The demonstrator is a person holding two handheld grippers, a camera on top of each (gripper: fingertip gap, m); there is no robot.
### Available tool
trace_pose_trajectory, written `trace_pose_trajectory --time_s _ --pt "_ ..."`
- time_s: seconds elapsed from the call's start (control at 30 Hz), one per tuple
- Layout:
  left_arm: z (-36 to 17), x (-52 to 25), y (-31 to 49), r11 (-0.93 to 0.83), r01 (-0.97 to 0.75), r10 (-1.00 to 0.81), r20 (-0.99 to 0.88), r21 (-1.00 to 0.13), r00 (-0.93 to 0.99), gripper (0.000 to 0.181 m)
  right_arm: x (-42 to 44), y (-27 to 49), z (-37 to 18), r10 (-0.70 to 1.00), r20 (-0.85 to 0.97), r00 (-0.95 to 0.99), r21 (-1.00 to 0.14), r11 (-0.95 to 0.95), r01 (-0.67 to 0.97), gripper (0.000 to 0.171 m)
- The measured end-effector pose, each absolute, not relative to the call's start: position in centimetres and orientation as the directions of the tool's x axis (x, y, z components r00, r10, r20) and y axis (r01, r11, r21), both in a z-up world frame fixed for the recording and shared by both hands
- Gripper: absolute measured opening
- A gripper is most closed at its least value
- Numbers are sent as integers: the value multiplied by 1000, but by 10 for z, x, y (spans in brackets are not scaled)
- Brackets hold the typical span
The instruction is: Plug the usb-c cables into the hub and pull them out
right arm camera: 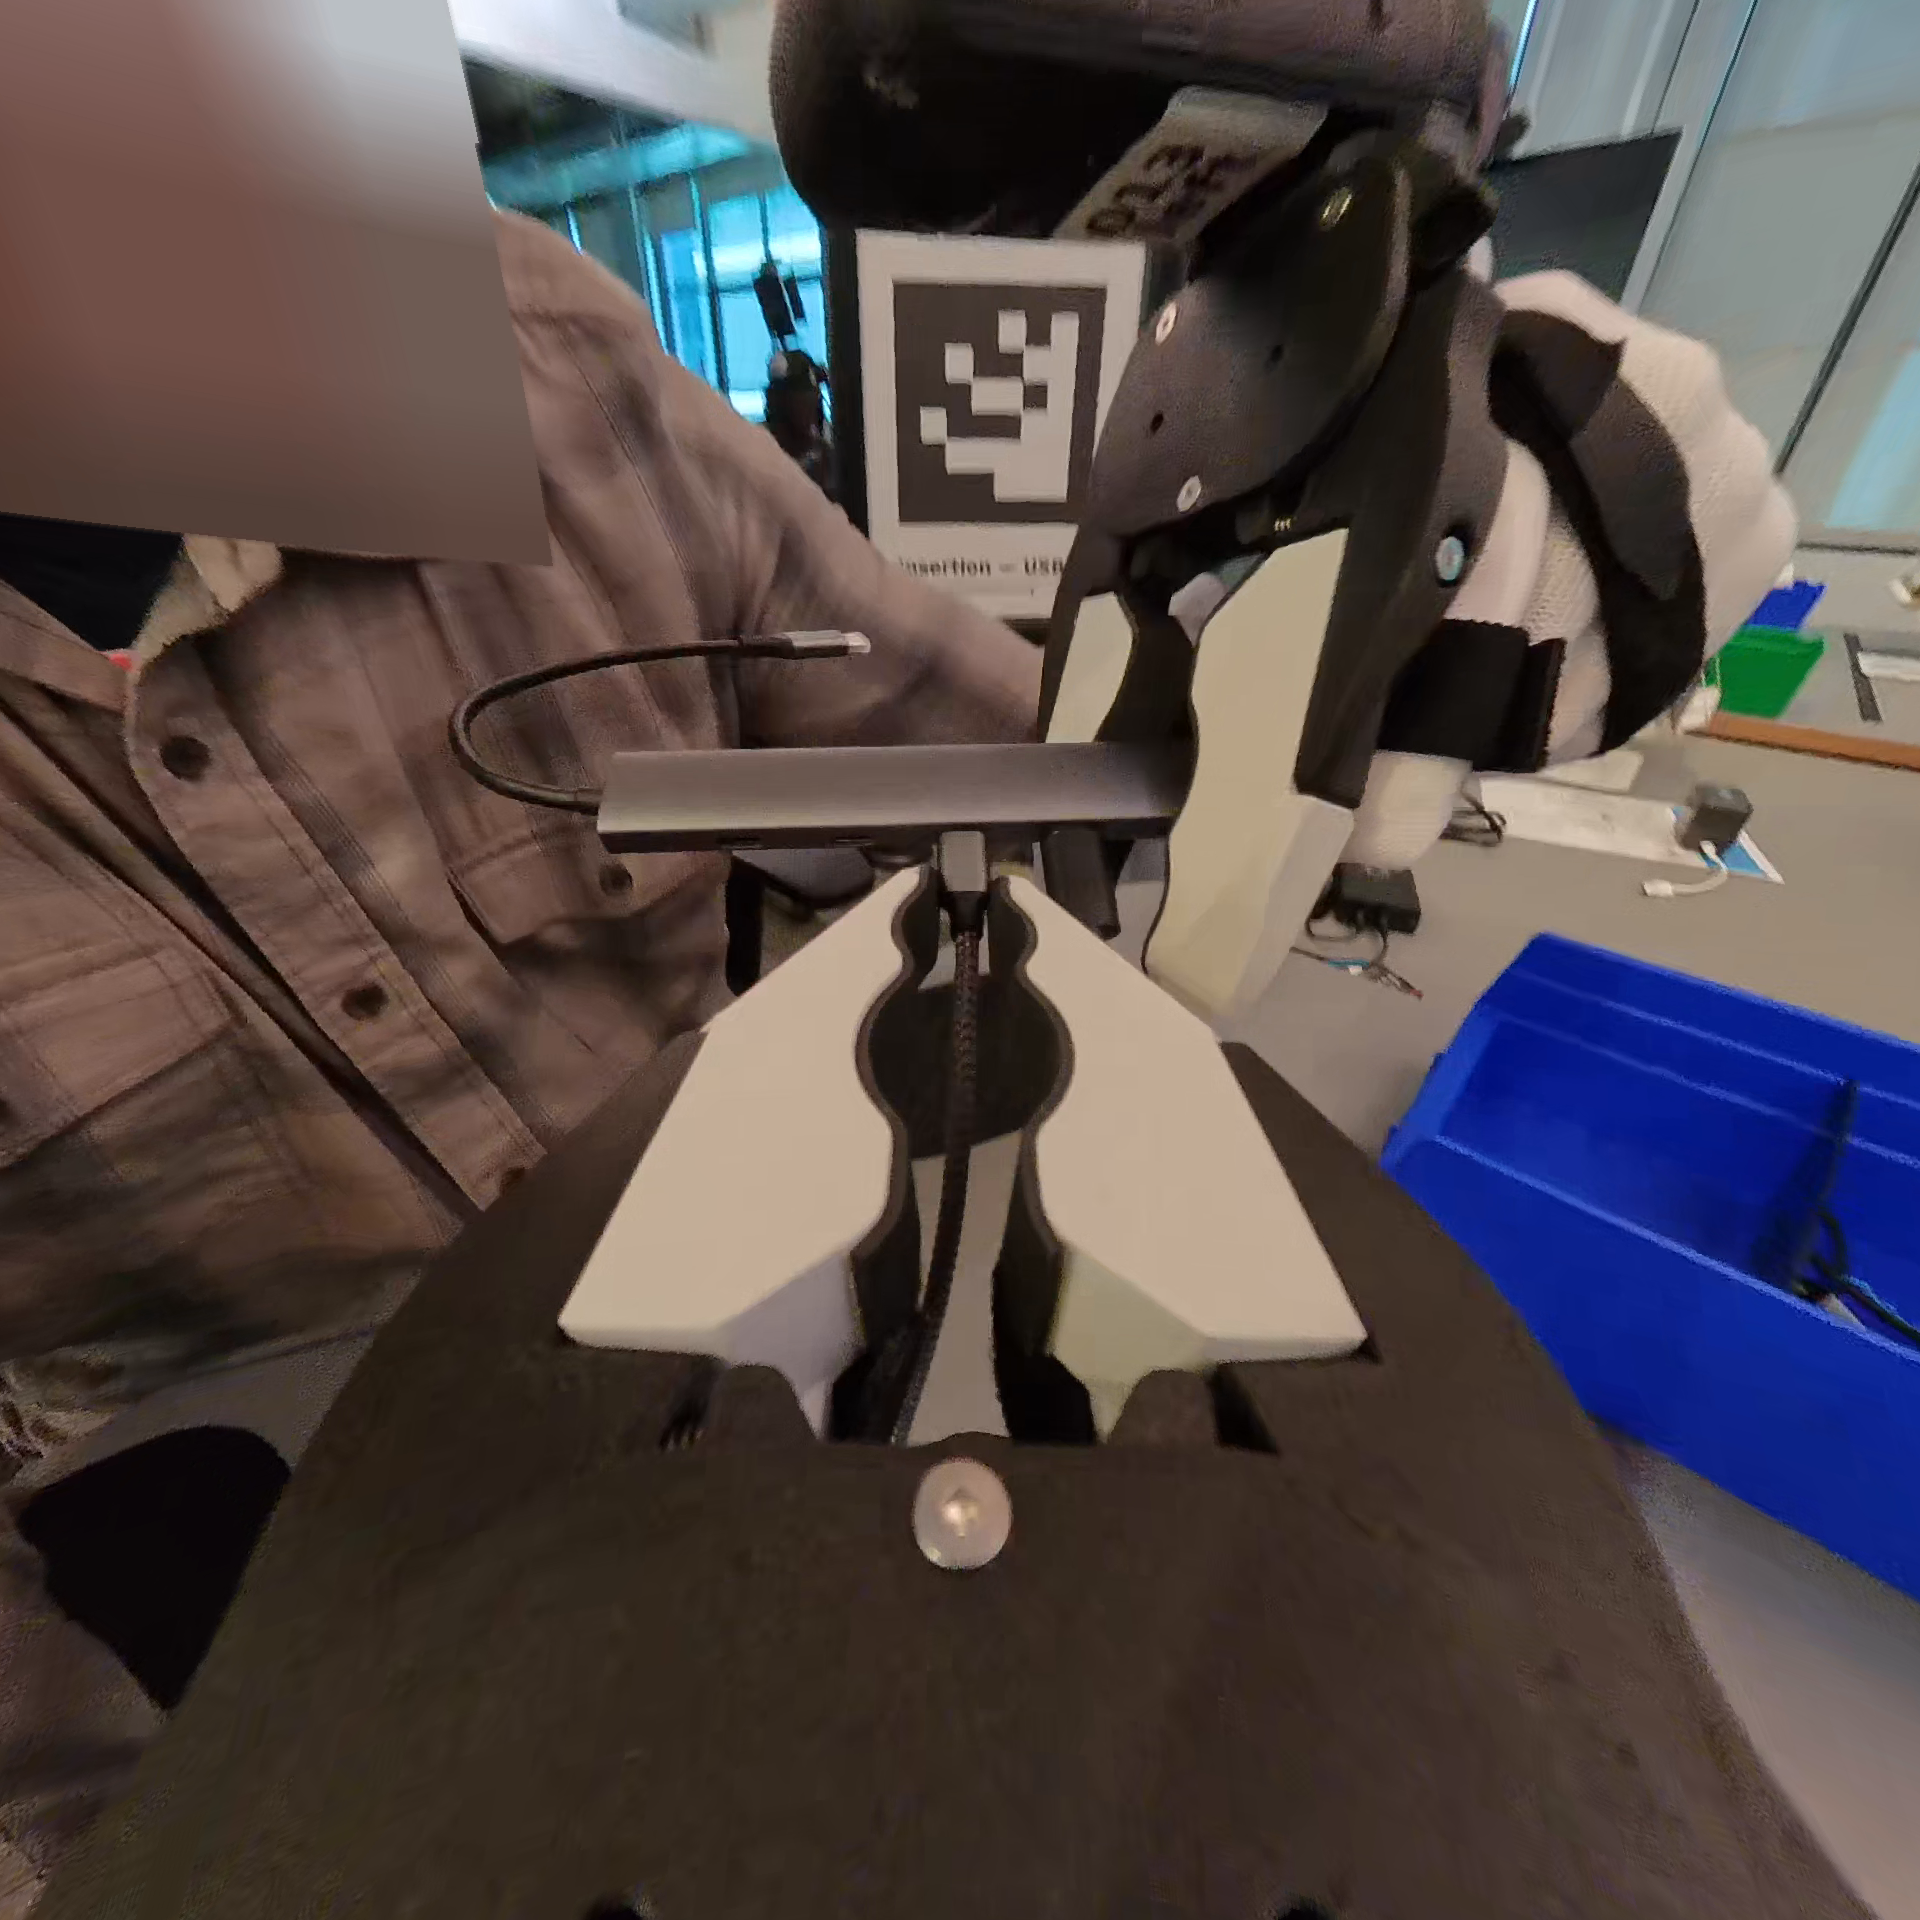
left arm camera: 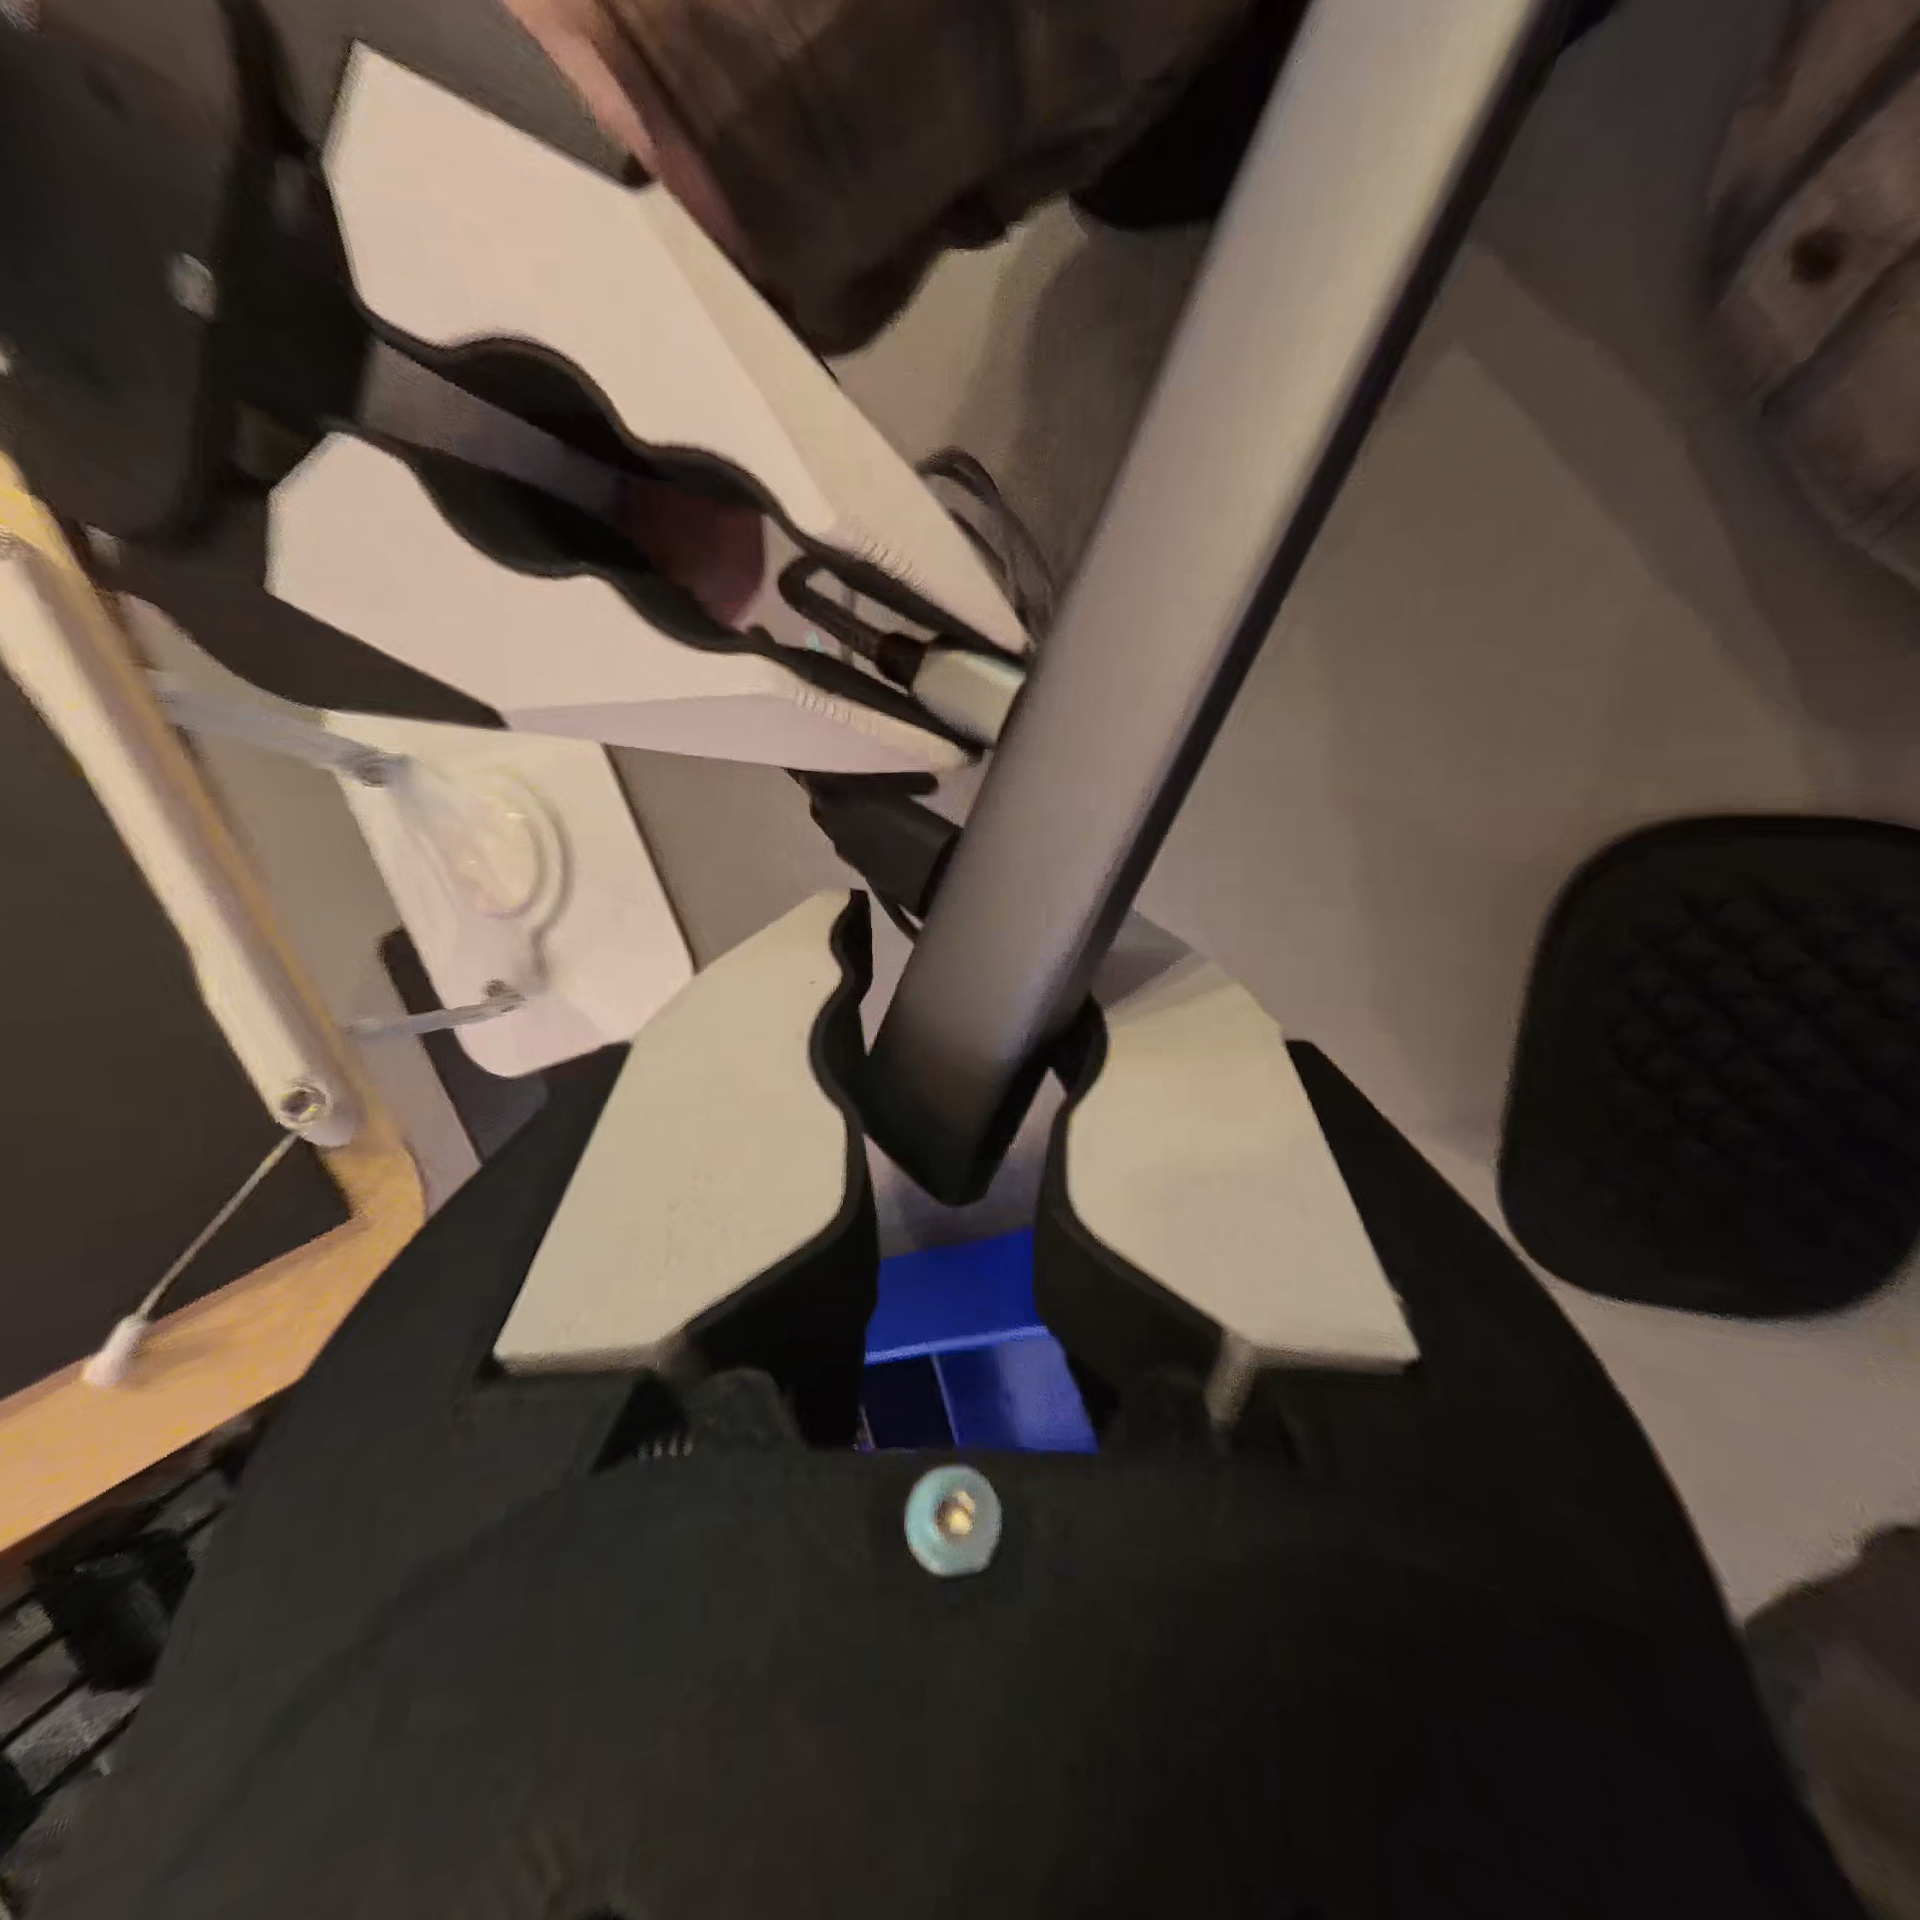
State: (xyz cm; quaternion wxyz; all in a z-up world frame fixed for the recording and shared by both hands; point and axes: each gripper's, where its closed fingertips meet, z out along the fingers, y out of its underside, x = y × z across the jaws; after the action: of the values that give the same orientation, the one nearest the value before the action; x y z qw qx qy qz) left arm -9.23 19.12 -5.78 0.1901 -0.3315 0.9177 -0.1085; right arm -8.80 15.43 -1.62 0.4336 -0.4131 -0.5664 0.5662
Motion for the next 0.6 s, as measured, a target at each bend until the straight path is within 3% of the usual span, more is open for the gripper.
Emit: trace_pose_trajectory --time_s 0.03,0.2,0.3,0.6 --pt "-59 -94 192 759 -577 -647 -254 -302 -719 33 -89 154 -18 962 31 -271 -999 33 1 6" --pt "-73 -108 182 769 -605 -625 -45 -207 -779 38 -91 150 -26 968 73 -239 -989 101 108 6" --pt "-80 -114 175 777 -599 -600 59 -194 -797 29 -92 147 -31 968 81 -237 -980 121 158 6" --pt "-86 -114 170 812 -562 -562 49 -160 -826 22 -87 145 -35 975 70 -212 -963 122 239 7"
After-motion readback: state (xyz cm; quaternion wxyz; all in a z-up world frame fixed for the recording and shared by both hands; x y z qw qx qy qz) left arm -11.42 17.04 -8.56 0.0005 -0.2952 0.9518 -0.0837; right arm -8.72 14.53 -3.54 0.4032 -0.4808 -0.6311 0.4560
